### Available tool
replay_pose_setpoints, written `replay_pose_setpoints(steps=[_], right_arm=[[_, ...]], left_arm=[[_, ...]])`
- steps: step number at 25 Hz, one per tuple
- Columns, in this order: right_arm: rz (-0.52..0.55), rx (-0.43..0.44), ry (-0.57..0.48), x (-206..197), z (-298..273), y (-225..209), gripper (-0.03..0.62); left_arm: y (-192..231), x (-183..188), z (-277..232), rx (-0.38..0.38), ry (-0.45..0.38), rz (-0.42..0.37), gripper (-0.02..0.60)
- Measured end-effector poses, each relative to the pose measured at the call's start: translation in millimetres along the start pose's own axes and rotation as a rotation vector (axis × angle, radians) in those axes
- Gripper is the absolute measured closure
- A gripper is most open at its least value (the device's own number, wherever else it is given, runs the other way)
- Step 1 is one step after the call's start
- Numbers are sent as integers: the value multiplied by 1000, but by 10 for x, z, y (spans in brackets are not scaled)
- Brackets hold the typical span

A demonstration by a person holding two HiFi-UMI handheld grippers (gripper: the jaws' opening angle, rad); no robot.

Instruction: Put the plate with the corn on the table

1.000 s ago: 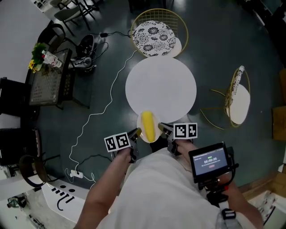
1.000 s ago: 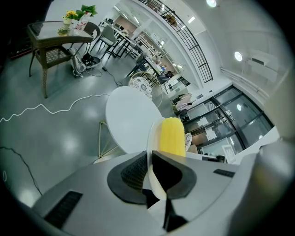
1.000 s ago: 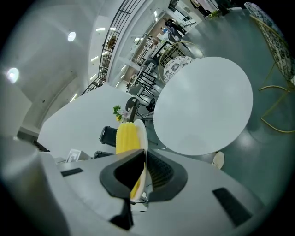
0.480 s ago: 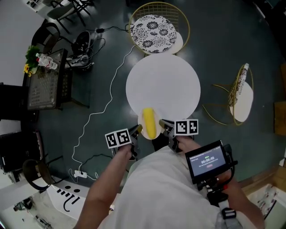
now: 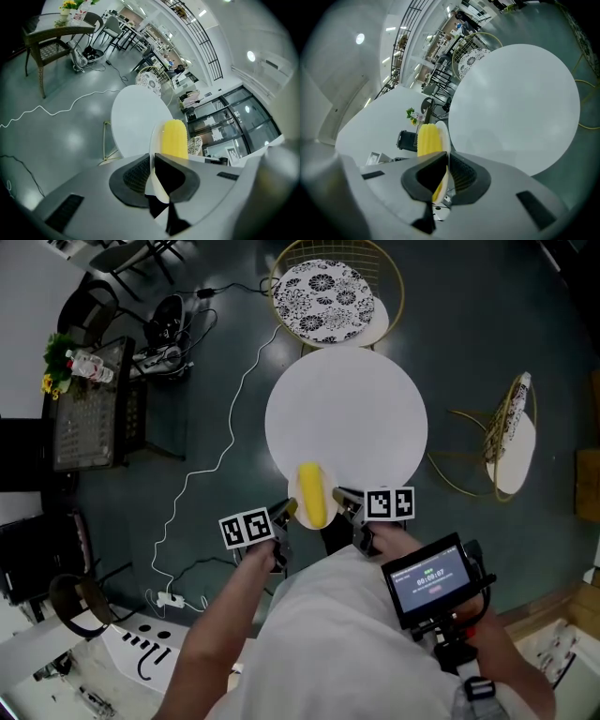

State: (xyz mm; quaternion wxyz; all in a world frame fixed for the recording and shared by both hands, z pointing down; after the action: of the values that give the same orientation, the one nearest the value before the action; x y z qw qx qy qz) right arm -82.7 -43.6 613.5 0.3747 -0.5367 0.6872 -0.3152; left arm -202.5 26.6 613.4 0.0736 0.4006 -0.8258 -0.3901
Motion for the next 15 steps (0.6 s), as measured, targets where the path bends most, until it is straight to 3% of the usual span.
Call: replay_pose_setpoints(steps=[15], right_arm=[[-6,-10,49,263,-434,-118,565]], left_arm=[[296,331,-171,13,-10,42,541]])
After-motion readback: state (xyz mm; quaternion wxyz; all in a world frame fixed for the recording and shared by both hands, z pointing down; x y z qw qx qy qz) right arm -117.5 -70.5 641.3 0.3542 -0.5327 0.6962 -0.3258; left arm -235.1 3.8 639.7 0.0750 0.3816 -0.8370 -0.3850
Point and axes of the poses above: the fingertips, and each gripper's own axes: z backward along the fingers, y to its left, x out of its top, the point moved 2 cm from there along z, backward along the fingers, and after that the axes turned 2 degrees about x, right-handed, at the moved point
